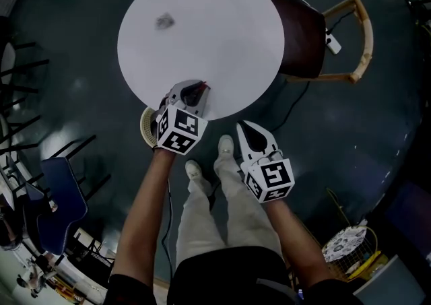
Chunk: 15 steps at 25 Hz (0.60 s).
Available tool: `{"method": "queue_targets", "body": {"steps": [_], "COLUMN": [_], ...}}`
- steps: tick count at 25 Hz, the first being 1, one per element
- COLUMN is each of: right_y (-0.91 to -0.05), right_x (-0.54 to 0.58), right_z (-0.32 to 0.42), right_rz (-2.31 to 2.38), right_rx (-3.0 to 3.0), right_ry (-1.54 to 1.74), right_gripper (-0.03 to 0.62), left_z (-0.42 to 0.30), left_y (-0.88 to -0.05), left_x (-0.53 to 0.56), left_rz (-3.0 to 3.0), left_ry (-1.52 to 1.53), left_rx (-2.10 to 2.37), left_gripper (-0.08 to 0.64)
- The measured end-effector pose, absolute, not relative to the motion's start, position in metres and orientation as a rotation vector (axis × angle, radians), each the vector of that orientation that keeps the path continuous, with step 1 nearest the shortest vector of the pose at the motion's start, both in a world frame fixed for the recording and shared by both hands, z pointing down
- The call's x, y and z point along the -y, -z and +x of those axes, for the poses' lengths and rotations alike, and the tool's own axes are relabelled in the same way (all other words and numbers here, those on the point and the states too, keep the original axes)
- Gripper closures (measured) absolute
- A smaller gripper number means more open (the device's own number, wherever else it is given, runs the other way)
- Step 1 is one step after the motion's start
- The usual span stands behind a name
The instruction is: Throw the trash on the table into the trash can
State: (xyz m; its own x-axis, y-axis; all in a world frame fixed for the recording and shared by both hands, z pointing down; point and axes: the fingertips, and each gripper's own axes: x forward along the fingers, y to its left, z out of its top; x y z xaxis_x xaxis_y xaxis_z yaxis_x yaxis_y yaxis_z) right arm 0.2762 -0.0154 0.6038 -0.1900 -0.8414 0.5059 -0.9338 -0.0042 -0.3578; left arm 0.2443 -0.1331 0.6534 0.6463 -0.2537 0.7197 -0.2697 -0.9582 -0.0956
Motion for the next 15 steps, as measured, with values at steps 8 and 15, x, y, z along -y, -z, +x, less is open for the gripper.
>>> {"method": "queue_targets", "body": {"steps": [8,15], "right_y": [-0.604,-0.595], "right_x": [0.017,0.02], "right_z": [0.284,0.28], "right_rz": [1.905,1.875], "right_rx": [2.103,2.13], "right_ry": [-0.96,-0.951], "right_gripper": [0.574,0.574], "left_z": [0.247,0.24], "left_y": [-0.649,-0.633], "left_x": [0.13,0.131], "left_rz": [2.815,2.812], "left_ry": [-1.2,-1.172], "left_rx": [0.438,0.47], "left_gripper": [0.514,0.515]}}
